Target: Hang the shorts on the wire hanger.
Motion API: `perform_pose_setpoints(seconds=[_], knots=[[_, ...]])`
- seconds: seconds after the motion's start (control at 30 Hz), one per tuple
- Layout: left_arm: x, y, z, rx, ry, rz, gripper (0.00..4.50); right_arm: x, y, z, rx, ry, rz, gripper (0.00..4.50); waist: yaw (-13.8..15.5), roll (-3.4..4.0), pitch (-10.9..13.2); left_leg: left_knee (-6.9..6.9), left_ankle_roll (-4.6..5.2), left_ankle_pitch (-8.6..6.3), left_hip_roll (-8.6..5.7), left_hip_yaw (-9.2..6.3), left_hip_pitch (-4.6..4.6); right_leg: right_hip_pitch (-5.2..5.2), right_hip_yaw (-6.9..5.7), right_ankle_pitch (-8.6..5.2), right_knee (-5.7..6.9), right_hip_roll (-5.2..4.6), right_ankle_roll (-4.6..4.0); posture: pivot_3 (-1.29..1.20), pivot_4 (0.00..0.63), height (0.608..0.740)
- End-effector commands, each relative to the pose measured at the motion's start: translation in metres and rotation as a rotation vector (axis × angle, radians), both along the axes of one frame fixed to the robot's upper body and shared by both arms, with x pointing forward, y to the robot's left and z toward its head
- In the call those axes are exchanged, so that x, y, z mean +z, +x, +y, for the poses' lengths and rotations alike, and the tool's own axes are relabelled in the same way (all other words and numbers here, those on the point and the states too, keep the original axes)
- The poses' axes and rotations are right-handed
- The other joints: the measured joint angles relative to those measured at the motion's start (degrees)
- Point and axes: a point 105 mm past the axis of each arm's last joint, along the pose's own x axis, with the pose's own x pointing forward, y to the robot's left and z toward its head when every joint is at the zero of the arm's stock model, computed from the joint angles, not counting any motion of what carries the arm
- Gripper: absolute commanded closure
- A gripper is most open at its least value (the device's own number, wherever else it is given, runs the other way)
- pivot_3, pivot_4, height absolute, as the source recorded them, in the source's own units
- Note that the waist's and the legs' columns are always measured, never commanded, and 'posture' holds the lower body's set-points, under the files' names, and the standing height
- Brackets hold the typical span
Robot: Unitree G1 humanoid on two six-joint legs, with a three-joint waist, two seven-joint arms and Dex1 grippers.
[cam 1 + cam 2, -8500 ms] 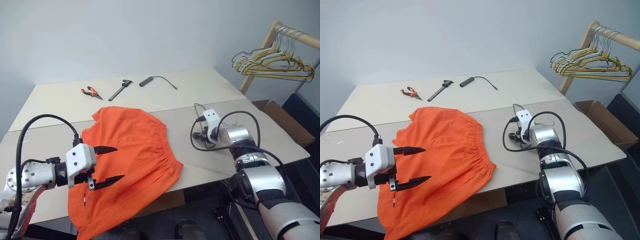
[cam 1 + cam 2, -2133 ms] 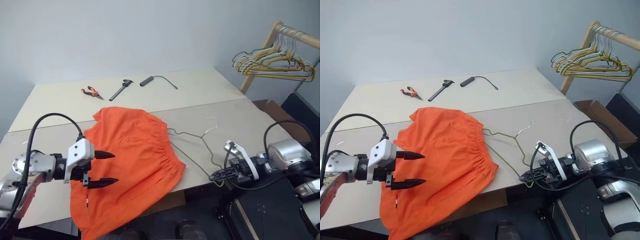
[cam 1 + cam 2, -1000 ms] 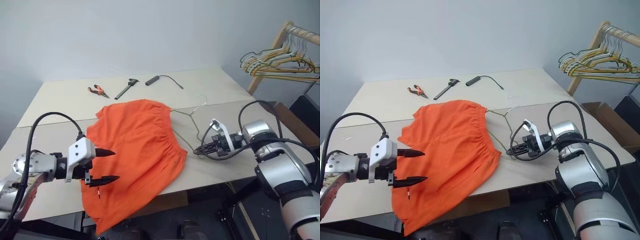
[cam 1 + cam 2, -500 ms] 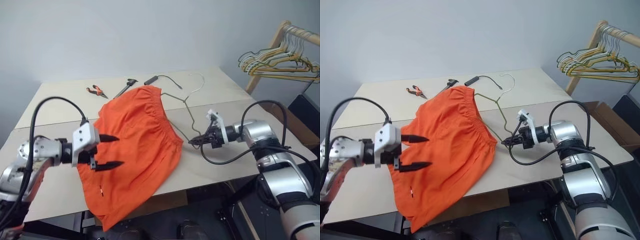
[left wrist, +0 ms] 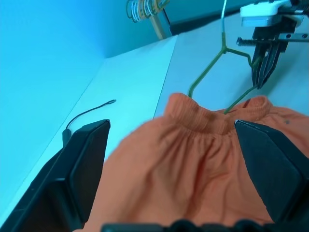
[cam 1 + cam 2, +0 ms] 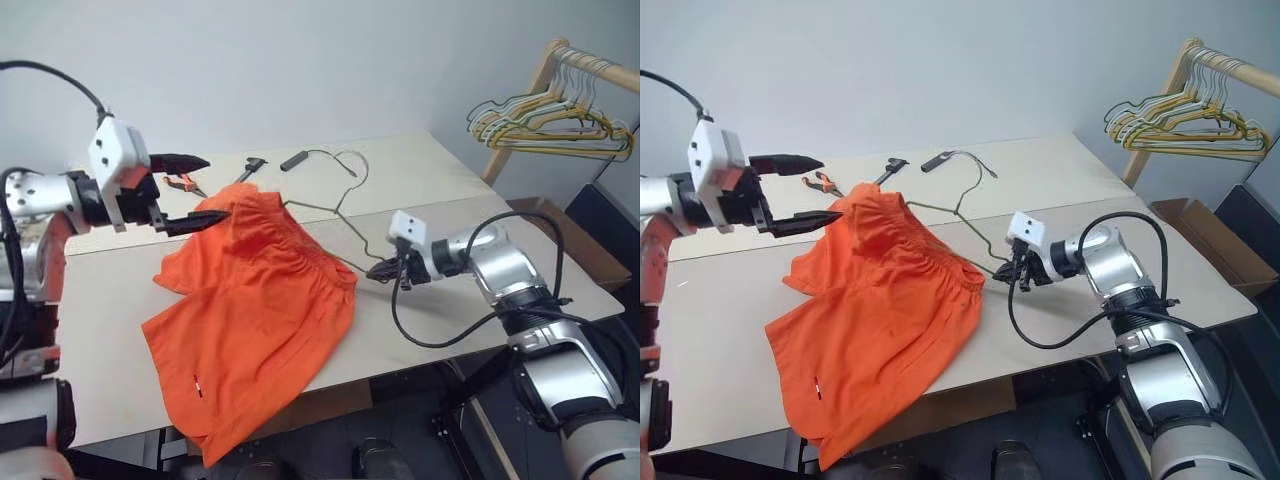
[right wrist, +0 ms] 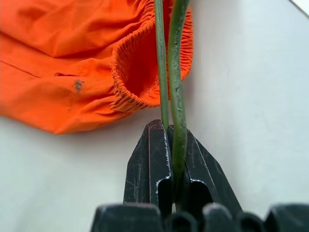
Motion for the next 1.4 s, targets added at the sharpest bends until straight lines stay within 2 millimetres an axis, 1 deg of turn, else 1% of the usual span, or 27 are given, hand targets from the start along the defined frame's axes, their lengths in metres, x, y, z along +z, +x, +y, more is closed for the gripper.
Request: perform_pose_setpoints(seconds=[0.03,0.1,0.2,0.23,0.3,0.43,0.6,0.7,0.77,0.83,0.87,0.9,0.93,0.97,1.07,1.2,1.23,1.4], knots=[[0.012,0.01,-0.006,-0.03,0.023,-0.02,0.02,0.02,0.004,0.014,0.068,-0.034,-0.133,4.5,-0.01,0.0,0.0,0.02,0.0,0.0,-0.01,0.01,-0.02,0.0,0.0,0.0,0.01,0.01,0.0,-0.06,0.0,0.74],[0.011,0.014,-0.011,-0.059,0.046,0.022,0.02,0.026,0.004,0.02,0.075,-0.012,-0.13,4.5,-0.04,0.0,0.0,0.06,0.01,0.0,-0.01,0.01,-0.04,-0.01,0.0,0.0,0.01,0.03,0.0,-0.06,0.0,0.74],[0.003,0.012,-0.013,-0.134,0.101,0.093,0.02,0.032,0.004,0.023,0.1,-0.035,-0.171,4.5,-0.15,0.0,0.0,0.18,0.02,0.0,0.0,0.02,-0.2,-0.09,-0.01,0.0,0.03,0.07,0.01,-0.07,0.0,0.74],[0.001,0.015,-0.014,-0.135,0.111,0.109,0.02,0.034,0.002,0.024,0.109,-0.04,-0.175,4.5,-0.18,0.0,0.0,0.19,0.02,0.0,0.0,0.03,-0.23,-0.12,-0.01,0.0,0.04,0.07,0.01,-0.07,0.0,0.74],[-0.001,0.019,-0.014,-0.138,0.128,0.124,0.02,0.037,0.001,0.026,0.117,-0.039,-0.171,4.5,-0.26,0.0,0.0,0.27,0.03,-0.01,0.0,0.04,-0.32,-0.16,-0.02,0.0,0.03,0.11,0.02,-0.08,0.0,0.74],[-0.016,0.017,-0.01,-0.173,0.207,0.174,0.02,0.039,0.0,0.026,0.127,-0.062,-0.195,4.5,-0.39,0.0,0.0,0.34,0.06,-0.03,0.03,0.02,-0.45,-0.24,-0.02,0.0,0.07,0.1,0.03,-0.09,0.0,0.74],[-0.027,0.021,-0.01,-0.168,0.216,0.227,0.02,0.045,-0.001,0.028,0.134,-0.057,-0.202,4.5,-0.68,0.0,0.0,0.38,0.13,-0.06,0.04,0.01,-0.5,-0.26,-0.03,0.0,0.07,0.07,0.05,-0.09,0.0,0.74],[-0.03,0.021,-0.015,-0.19,0.206,0.25,0.02,0.046,-0.004,0.029,0.149,-0.067,-0.202,4.5,-0.89,0.0,0.0,0.49,0.23,-0.12,0.05,-0.02,-0.55,-0.26,-0.05,0.01,0.11,0.06,0.07,-0.09,0.0,0.74],[-0.031,0.021,-0.019,-0.209,0.196,0.265,0.41,0.047,-0.004,0.03,0.158,-0.079,-0.206,4.5,-1.03,0.0,0.0,0.66,0.33,-0.18,0.07,-0.04,-0.62,-0.27,-0.05,0.0,0.15,0.04,0.12,-0.1,0.0,0.74],[-0.035,0.024,-0.021,-0.201,0.213,0.273,0.86,0.048,-0.005,0.032,0.16,-0.081,-0.208,4.5,-1.36,0.0,0.0,0.77,0.41,-0.23,0.06,-0.04,-0.68,-0.27,-0.05,0.03,0.16,-0.01,0.19,-0.1,0.0,0.74],[-0.038,0.025,-0.021,-0.195,0.227,0.277,1.24,0.048,-0.005,0.033,0.16,-0.081,-0.208,4.5,-1.48,0.0,0.0,0.83,0.49,-0.27,0.05,-0.04,-0.7,-0.26,-0.04,0.05,0.16,-0.03,0.22,-0.1,0.0,0.74],[-0.042,0.024,-0.02,-0.197,0.246,0.285,1.47,0.049,-0.005,0.034,0.164,-0.084,-0.212,4.5,-1.57,0.0,0.0,0.87,0.61,-0.35,0.05,-0.03,-0.71,-0.26,-0.03,0.06,0.17,-0.04,0.24,-0.1,0.0,0.74],[-0.043,0.024,-0.02,-0.203,0.252,0.29,1.9,0.049,-0.005,0.035,0.167,-0.086,-0.213,4.5,-1.6,0.0,0.0,0.89,0.61,-0.35,0.04,-0.03,-0.71,-0.25,-0.02,0.08,0.17,-0.04,0.26,-0.11,0.0,0.74],[-0.043,0.024,-0.021,-0.205,0.244,0.292,2.16,0.049,-0.006,0.035,0.168,-0.088,-0.214,4.5,-1.67,0.0,0.0,0.9,0.61,-0.35,0.04,-0.02,-0.71,-0.25,-0.02,0.08,0.17,-0.05,0.27,-0.11,0.0,0.74],[-0.042,0.023,-0.025,-0.222,0.221,0.293,3.13,0.048,-0.005,0.034,0.168,-0.105,-0.223,4.5,-1.76,0.0,0.0,0.9,0.61,-0.34,0.04,-0.02,-0.72,-0.26,-0.01,0.08,0.17,-0.04,0.28,-0.11,0.0,0.74],[-0.043,0.023,-0.024,-0.221,0.234,0.298,4.42,0.044,-0.005,0.032,0.166,-0.126,-0.232,4.5,-1.75,0.0,0.0,0.91,0.6,-0.34,0.04,-0.03,-0.72,-0.26,-0.01,0.08,0.17,-0.05,0.28,-0.12,0.0,0.74],[-0.044,0.023,-0.024,-0.22,0.239,0.301,4.49,0.043,-0.005,0.032,0.165,-0.13,-0.235,4.5,-1.77,0.0,0.0,0.91,0.61,-0.34,0.04,-0.02,-0.73,-0.26,-0.01,0.08,0.17,-0.06,0.28,-0.12,0.0,0.74],[-0.049,0.024,-0.021,-0.203,0.267,0.291,4.49,0.045,-0.006,0.036,0.186,-0.111,-0.297,4.5,-1.82,0.0,0.0,0.91,0.6,-0.34,0.04,-0.02,-0.72,-0.26,-0.01,0.09,0.17,-0.05,0.28,-0.12,0.0,0.74]])
